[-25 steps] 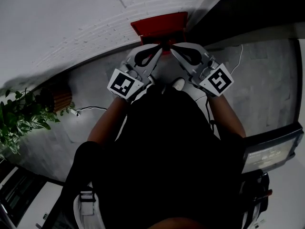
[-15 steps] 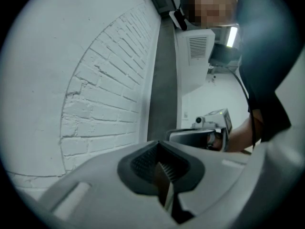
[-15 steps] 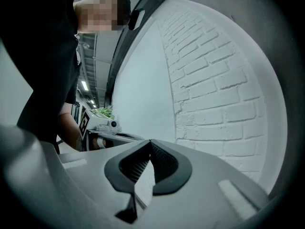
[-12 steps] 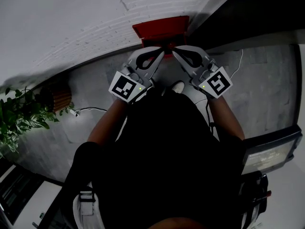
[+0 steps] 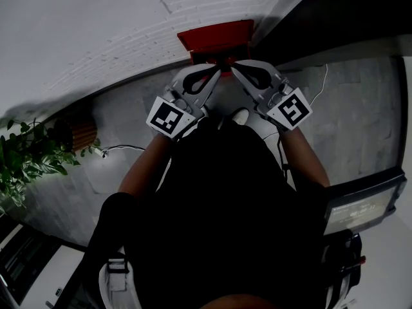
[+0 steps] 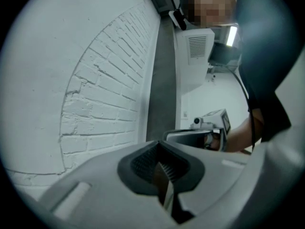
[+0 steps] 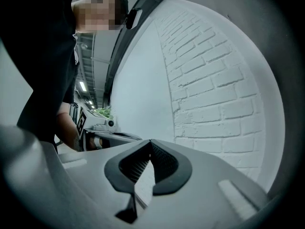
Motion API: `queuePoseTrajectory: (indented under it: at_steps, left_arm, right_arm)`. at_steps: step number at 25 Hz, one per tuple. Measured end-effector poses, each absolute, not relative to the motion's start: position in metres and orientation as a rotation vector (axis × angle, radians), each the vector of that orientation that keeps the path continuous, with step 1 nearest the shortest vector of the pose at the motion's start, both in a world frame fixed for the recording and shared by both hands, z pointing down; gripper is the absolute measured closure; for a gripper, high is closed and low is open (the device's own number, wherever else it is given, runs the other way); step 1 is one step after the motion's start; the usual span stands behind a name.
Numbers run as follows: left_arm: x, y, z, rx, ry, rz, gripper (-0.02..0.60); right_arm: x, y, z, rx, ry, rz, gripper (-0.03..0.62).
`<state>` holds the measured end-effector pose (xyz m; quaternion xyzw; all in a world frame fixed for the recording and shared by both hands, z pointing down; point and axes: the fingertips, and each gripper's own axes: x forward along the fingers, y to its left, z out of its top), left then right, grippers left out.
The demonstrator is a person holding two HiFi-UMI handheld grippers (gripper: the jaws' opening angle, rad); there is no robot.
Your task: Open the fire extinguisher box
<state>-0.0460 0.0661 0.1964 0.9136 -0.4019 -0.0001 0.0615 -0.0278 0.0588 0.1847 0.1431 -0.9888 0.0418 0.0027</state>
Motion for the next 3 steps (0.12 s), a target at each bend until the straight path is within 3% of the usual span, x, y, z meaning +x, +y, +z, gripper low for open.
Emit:
queuePoseTrajectory:
  at_steps: [3]
  left_arm:
    - [-0.0448,0.0659,0.1983,2.758,-1.207,-0.005,0.58]
  right_arm:
    - [-0.0281,0.0594,0.1863,0.446,-3.094,0.13,0.585]
